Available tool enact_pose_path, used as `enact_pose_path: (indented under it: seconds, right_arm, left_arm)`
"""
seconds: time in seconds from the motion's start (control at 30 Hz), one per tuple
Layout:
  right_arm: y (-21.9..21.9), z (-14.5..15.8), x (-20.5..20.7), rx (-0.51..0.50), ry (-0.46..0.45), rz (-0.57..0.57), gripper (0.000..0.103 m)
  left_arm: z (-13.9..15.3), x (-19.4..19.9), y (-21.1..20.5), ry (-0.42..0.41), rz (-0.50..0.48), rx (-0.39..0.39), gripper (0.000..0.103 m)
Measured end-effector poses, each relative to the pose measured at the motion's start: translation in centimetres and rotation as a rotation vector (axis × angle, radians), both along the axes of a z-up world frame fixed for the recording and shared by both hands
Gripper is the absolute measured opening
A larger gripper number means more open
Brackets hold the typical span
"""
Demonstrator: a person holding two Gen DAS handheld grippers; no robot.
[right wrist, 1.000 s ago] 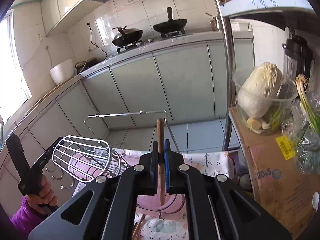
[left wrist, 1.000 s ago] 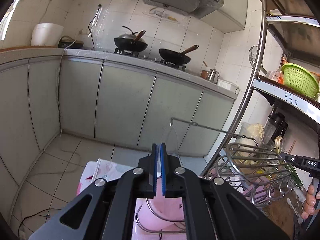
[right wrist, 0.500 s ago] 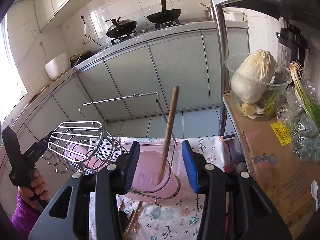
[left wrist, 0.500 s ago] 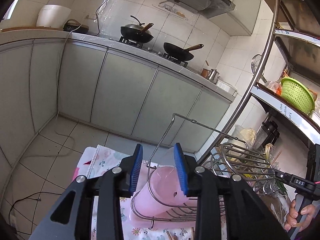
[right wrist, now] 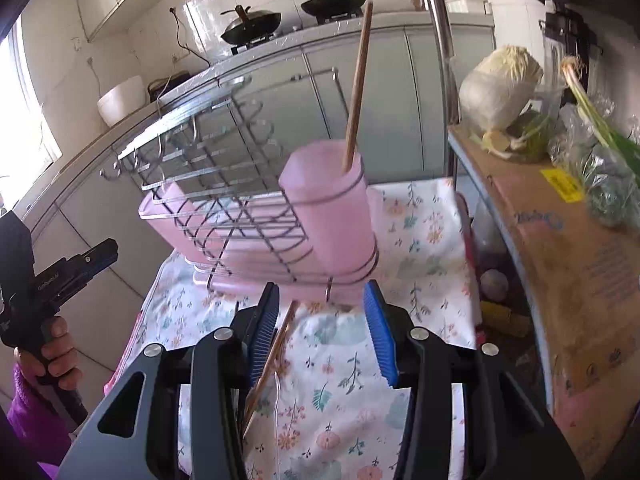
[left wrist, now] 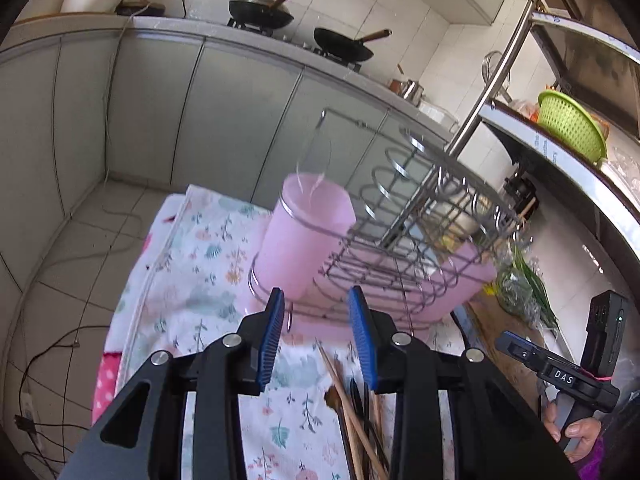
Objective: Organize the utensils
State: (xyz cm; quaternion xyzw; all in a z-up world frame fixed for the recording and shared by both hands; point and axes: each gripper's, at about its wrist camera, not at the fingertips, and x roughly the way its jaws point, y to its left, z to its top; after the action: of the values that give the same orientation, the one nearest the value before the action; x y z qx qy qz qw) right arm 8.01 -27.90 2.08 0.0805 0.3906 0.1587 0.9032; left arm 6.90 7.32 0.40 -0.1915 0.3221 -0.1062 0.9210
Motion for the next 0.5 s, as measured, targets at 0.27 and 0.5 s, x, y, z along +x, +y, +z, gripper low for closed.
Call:
enact_pose_path:
  seconds: [0.27, 0.5]
  right_arm:
    - [1.8, -4.8, -1.2, 0.032, 0.138, 0.050, 0.045]
    - [2.4, -7.5, -1.5, 0.036, 0.215, 0.075, 0.045]
  left_arm:
    - [-4.9, 0.6, -2.9, 0.162, -0.066, 0.022, 0.032]
    - [-7.3, 2.0, -4.4, 0.277, -0.104, 0.018, 0.032]
